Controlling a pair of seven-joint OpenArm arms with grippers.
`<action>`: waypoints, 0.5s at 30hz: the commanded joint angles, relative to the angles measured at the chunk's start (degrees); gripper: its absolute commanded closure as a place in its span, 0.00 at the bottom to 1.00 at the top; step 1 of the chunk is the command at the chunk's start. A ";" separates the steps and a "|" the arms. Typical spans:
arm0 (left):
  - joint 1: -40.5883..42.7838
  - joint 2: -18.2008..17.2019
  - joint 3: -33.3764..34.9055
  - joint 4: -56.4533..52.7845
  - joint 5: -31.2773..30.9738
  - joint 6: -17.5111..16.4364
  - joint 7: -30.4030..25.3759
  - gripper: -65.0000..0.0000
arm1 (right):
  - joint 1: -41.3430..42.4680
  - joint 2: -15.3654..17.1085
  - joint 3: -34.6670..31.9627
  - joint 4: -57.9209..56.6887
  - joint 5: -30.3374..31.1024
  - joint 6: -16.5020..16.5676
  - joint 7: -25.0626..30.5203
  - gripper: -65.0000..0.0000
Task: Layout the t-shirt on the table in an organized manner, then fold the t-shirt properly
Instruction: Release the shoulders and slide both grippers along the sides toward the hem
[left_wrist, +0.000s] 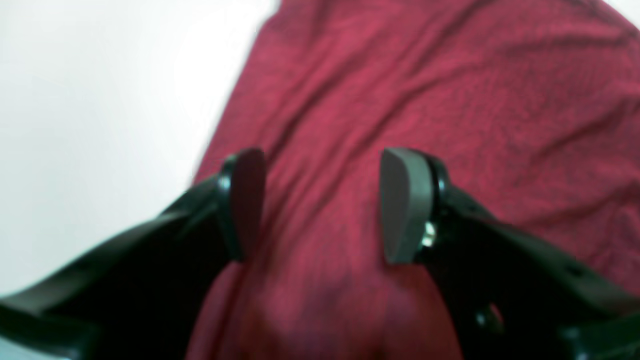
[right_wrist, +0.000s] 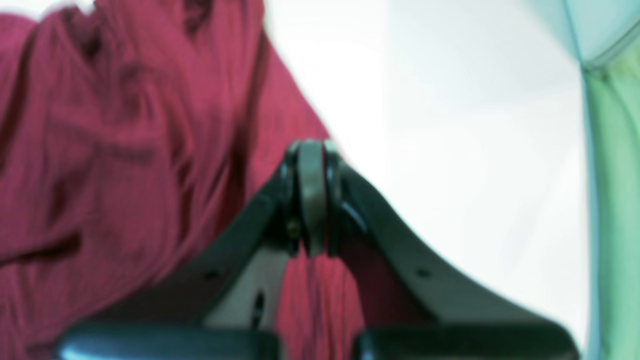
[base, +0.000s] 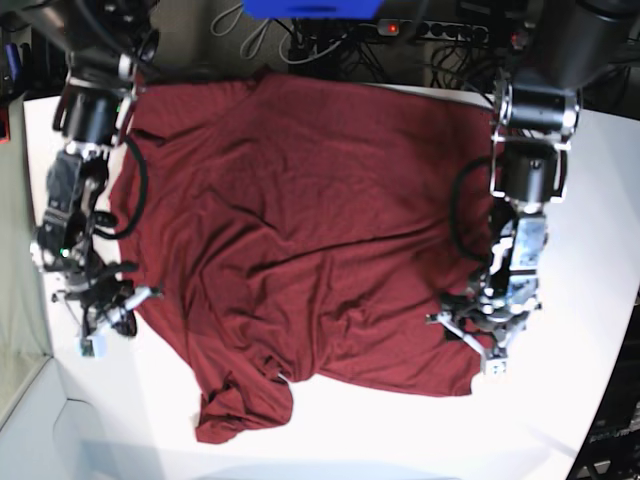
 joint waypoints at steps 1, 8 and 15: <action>-3.60 0.39 0.96 -2.90 0.19 0.49 -2.63 0.46 | 3.30 0.75 -0.56 -2.08 0.12 -0.13 0.61 1.00; -11.68 2.41 5.97 -23.47 0.19 0.75 -13.88 0.46 | 10.77 1.98 -6.80 -16.85 0.21 -0.13 3.51 1.00; -11.60 -0.66 6.14 -24.26 0.19 0.75 -14.41 0.46 | 10.06 1.89 -11.54 -17.29 0.21 -0.13 5.27 1.00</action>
